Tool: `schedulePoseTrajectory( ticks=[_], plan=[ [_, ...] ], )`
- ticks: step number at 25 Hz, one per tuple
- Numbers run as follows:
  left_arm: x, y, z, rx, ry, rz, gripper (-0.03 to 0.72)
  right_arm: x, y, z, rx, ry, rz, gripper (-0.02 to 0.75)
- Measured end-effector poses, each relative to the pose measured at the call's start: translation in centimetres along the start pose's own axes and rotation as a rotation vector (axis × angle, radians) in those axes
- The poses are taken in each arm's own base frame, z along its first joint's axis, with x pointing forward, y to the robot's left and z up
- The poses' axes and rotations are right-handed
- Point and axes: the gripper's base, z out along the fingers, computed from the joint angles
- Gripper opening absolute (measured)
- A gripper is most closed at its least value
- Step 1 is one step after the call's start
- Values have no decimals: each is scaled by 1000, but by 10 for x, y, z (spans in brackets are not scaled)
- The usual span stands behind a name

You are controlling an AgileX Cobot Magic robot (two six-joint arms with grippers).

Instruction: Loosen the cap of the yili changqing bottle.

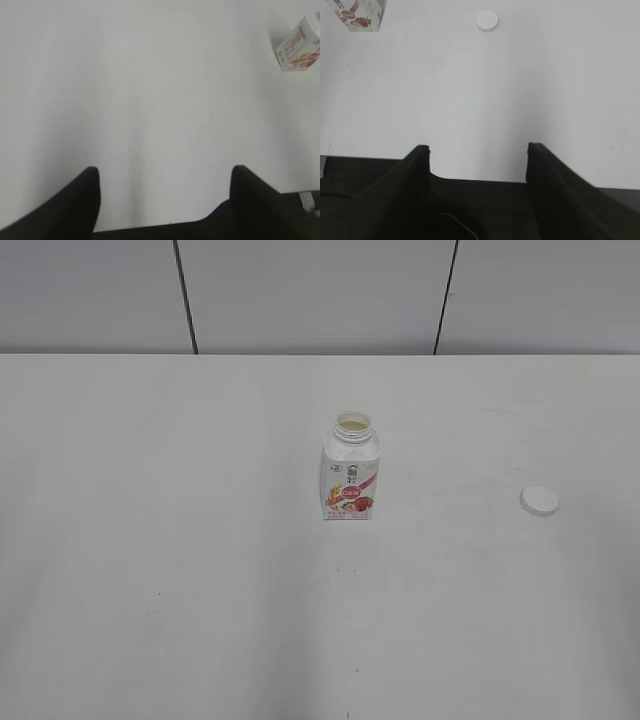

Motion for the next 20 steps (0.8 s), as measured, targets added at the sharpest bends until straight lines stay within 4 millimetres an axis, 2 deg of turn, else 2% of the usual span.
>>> schedulePoseTrajectory(
  ticks=[5,9,14,20],
  plan=[
    [15,3,-19,30,-131,2,494,25,5,-18,23,-128,-30,482],
    [20,3,-24,50,-171,42,491,45,6,-22,56,-197,-49,482],
    [30,-2,-12,107,-129,65,491,70,6,-11,68,-222,-58,482],
    [32,-6,0,134,-146,92,491,72,3,-7,95,-241,-63,482]
  ],
)
